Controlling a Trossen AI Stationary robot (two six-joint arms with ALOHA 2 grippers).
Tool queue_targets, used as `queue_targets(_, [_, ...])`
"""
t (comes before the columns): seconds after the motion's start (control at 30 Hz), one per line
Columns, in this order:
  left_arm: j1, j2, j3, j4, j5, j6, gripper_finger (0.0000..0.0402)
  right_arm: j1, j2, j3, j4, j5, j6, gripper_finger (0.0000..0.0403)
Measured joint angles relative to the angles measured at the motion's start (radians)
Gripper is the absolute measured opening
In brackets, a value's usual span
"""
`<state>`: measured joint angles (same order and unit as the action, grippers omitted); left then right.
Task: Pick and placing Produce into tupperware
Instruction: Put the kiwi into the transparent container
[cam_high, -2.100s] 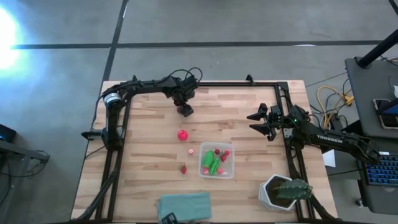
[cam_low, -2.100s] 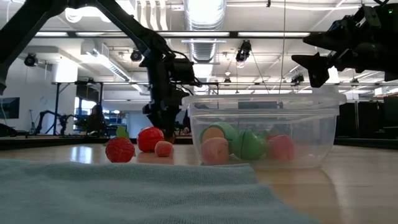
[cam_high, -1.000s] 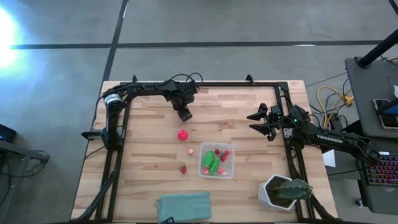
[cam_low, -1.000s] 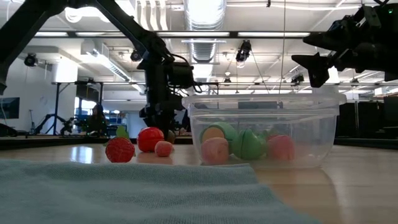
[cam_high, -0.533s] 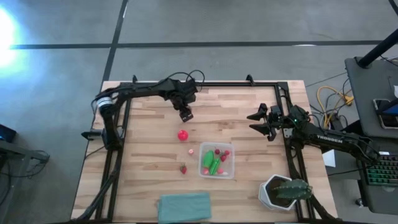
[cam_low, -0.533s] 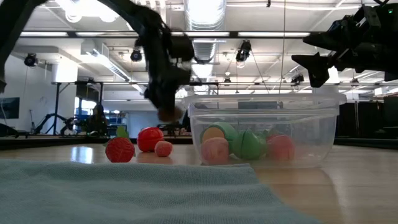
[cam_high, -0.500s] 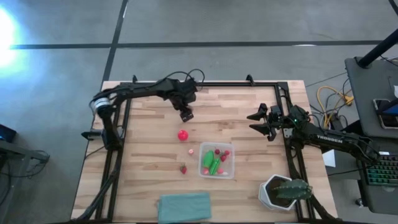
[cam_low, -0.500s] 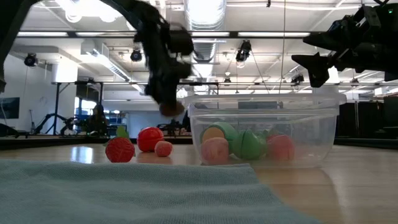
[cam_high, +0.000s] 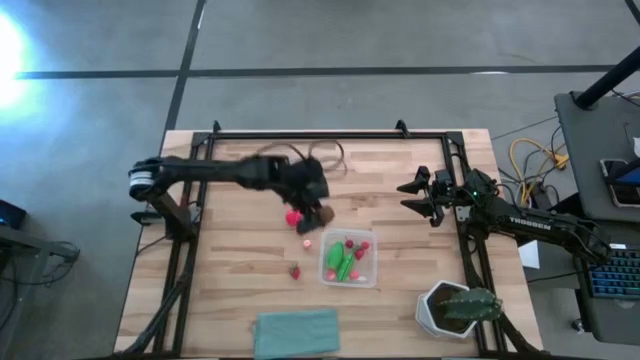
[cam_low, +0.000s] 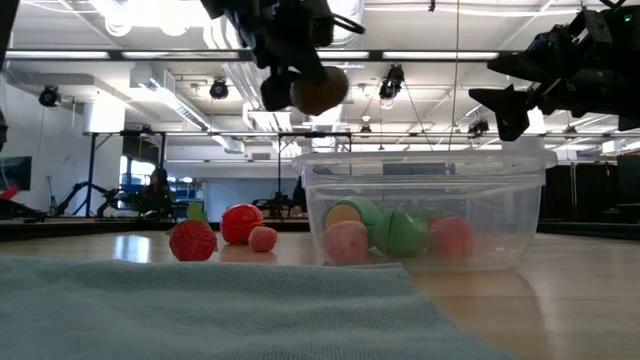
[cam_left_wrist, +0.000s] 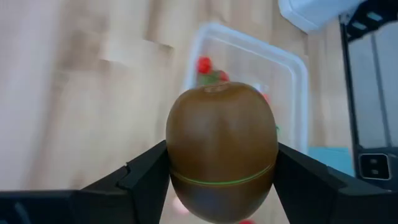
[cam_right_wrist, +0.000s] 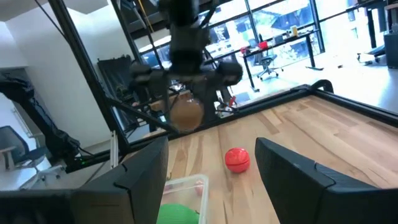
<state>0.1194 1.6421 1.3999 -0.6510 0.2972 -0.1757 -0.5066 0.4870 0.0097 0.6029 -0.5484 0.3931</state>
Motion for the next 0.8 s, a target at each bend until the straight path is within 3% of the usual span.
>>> queue_targets(0.23, [-0.111,0.147,0.01,0.176,-0.01,-0.054,0.0235,0.0,0.0,0.0,-0.001,0.0,0.0,0.0233])
queue_targets(0.37, [-0.123,0.218,0.028,0.14,-0.001,-0.054,0.0235,0.0,0.0,0.0,-0.001,0.0,0.0,0.0233])
queue_targets(0.6, [-0.156,0.216,0.021,0.192,0.032,-0.049,0.0241,0.0,0.0,0.0,-0.001,0.0,0.0,0.0233])
queue_targets(0.8, [-0.194,0.191,0.023,0.243,0.03,-0.046,0.0287,0.0,0.0,0.0,-0.004,0.001,0.0,0.0233])
